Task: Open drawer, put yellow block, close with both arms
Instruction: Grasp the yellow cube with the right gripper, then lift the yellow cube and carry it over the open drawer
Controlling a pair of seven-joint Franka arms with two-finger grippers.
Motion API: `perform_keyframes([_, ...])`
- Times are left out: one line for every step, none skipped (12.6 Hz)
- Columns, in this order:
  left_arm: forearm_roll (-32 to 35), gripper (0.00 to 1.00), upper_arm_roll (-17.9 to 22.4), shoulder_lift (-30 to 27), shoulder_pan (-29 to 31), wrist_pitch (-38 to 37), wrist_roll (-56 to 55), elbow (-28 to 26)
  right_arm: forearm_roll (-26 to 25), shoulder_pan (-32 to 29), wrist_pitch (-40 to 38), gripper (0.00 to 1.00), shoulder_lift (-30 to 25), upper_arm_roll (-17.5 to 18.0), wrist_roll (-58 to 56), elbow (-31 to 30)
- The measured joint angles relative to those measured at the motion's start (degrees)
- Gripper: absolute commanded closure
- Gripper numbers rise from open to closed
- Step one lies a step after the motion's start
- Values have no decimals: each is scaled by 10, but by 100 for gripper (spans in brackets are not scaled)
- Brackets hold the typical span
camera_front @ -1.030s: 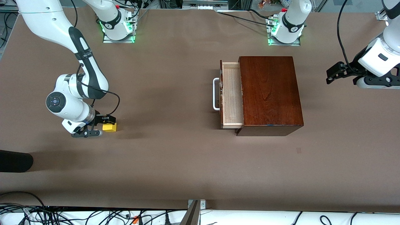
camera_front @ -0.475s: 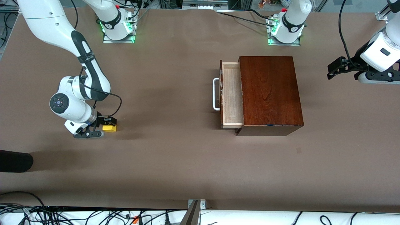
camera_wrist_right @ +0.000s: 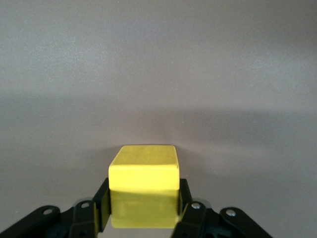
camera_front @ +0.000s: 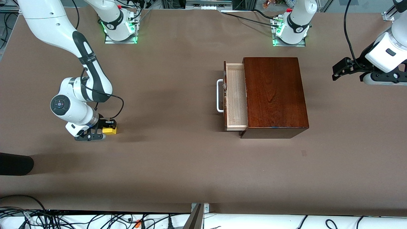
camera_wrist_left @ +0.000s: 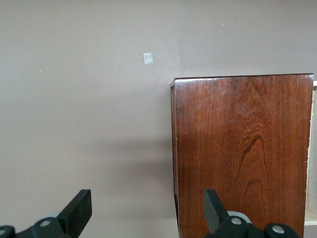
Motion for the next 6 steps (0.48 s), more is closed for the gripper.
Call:
perform_keyframes([0, 0, -1, 0, 0, 0, 0, 0, 0, 0, 0, 58, 0, 1, 0, 4])
perform_keyframes([0, 0, -1, 0, 0, 0, 0, 0, 0, 0, -2, 58, -1, 3, -1, 10])
perform_keyframes([0, 0, -1, 0, 0, 0, 0, 0, 0, 0, -12, 58, -2, 9, -3, 22])
perform_keyframes([0, 0, -1, 0, 0, 0, 0, 0, 0, 1, -38, 57, -5, 16, -5, 40])
perform_keyframes([0, 0, -2, 0, 0, 0, 0, 0, 0, 2, -74, 57, -10, 24, -10, 66])
perform_keyframes([0, 0, -2, 0, 0, 0, 0, 0, 0, 3, -113, 57, -15, 33, -19, 96])
